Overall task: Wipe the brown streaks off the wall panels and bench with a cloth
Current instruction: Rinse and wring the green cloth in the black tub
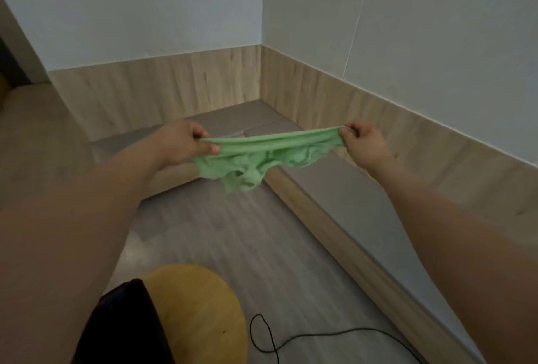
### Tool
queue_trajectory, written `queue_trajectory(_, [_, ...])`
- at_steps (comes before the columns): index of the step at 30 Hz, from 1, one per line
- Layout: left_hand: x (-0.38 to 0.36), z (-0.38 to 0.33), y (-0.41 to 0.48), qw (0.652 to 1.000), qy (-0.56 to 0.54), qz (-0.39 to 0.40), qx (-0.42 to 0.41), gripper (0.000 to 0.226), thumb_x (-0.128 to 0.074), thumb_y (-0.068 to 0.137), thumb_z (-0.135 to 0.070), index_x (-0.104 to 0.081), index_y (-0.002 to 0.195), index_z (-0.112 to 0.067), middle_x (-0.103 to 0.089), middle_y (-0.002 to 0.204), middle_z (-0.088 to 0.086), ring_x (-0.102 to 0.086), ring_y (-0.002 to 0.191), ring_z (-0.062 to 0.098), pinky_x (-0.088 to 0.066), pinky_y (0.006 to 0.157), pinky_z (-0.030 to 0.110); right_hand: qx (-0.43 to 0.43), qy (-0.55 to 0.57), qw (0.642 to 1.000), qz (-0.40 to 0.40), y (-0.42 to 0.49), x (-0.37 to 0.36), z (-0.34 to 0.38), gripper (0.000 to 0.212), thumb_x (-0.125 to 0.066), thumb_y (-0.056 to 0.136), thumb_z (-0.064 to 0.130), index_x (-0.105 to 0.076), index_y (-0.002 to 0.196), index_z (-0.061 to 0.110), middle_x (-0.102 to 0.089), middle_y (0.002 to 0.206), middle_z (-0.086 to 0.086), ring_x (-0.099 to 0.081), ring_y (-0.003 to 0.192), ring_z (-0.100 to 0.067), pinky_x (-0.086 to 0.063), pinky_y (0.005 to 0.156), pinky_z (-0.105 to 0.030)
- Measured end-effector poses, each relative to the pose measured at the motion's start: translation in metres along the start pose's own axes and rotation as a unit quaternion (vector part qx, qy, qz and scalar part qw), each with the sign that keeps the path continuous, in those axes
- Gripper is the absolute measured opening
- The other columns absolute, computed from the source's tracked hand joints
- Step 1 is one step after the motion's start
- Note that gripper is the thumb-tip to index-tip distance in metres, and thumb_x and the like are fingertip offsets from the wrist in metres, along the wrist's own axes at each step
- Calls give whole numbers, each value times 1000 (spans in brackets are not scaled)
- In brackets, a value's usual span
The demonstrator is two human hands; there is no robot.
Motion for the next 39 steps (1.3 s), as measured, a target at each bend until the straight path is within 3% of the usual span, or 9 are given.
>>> queue_trajectory(4, [-1,-11,3,998,30,61,-6,14,-81,87,-30,-73,89,-19,-68,83,0,-59,77,14,-45,66,25,-9,10,1000,25,2,-12,15,15,-57,105,27,-66,95,18,-60,65,1,-53,44,2,-35,44,-9])
queue_trajectory(8, [10,-21,5,996,-83,3,-38,3,-70,96,-9,-70,97,-12,-68,79,-7,-62,62,-5,-43,57,4,-46,189,981,-6,5,-6,8,21,-57,105,19,-62,85,22,-59,72,0,-55,59,-6,-47,59,-24])
queue_trajectory(12, [10,-26,4,978,-190,-67,-54,9,-61,101,-5,-68,97,-8,-67,80,-4,-58,58,-11,-42,60,6,-72,315,946,27,-6,-16,9,25,-54,106,16,-58,82,21,-57,80,3,-56,72,-7,-49,68,-22])
queue_trajectory(16, [8,-16,12,959,-268,-74,-45,6,-68,98,-11,-73,97,-14,-72,94,9,-67,78,10,-56,74,23,-97,439,893,31,-8,-17,4,19,-50,108,20,-57,91,18,-60,84,-2,-61,74,-16,-56,68,-33])
queue_trajectory(21, [-17,18,14,997,54,-46,28,16,-77,92,-22,-72,89,-7,-67,80,8,-58,72,16,-41,59,23,-181,183,966,28,-25,-38,-61,19,-55,105,15,-63,90,7,-60,74,-13,-60,52,-16,-49,43,-22])
queue_trajectory(26, [-56,8,2,919,-367,110,93,24,-78,77,-28,-79,87,-6,-77,89,11,-70,79,24,-59,68,28,-234,312,920,45,-22,-42,-65,13,-62,100,14,-63,87,14,-63,81,-9,-64,71,-20,-56,64,-32])
queue_trajectory(31, [-73,-30,-4,828,-519,175,119,40,-61,96,-33,-71,116,1,-75,113,18,-76,100,25,-63,71,36,-289,321,901,40,-24,-37,-62,10,-62,94,9,-60,85,13,-59,72,-7,-60,60,-17,-52,50,-25])
queue_trajectory(35, [-88,-40,11,868,-466,64,157,17,-60,103,-17,-68,95,-5,-73,89,13,-73,70,20,-61,57,30,-311,308,896,77,-33,-54,-44,19,-58,95,4,-54,78,12,-50,65,-7,-48,48,-12,-48,42,-21])
queue_trajectory(39, [-104,-74,16,910,-396,70,101,13,-60,102,-14,-68,96,-5,-67,77,11,-66,59,18,-55,54,28,-248,348,889,164,-41,-75,20,17,-55,98,4,-58,81,8,-54,70,-13,-56,54,-16,-54,47,-25])
Point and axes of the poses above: each hand's wrist, its own y-axis towards the middle knuckle, its own x-axis out of the back of the hand, z = x × y, the point moved 9 cm from there along y, towards the middle knuckle
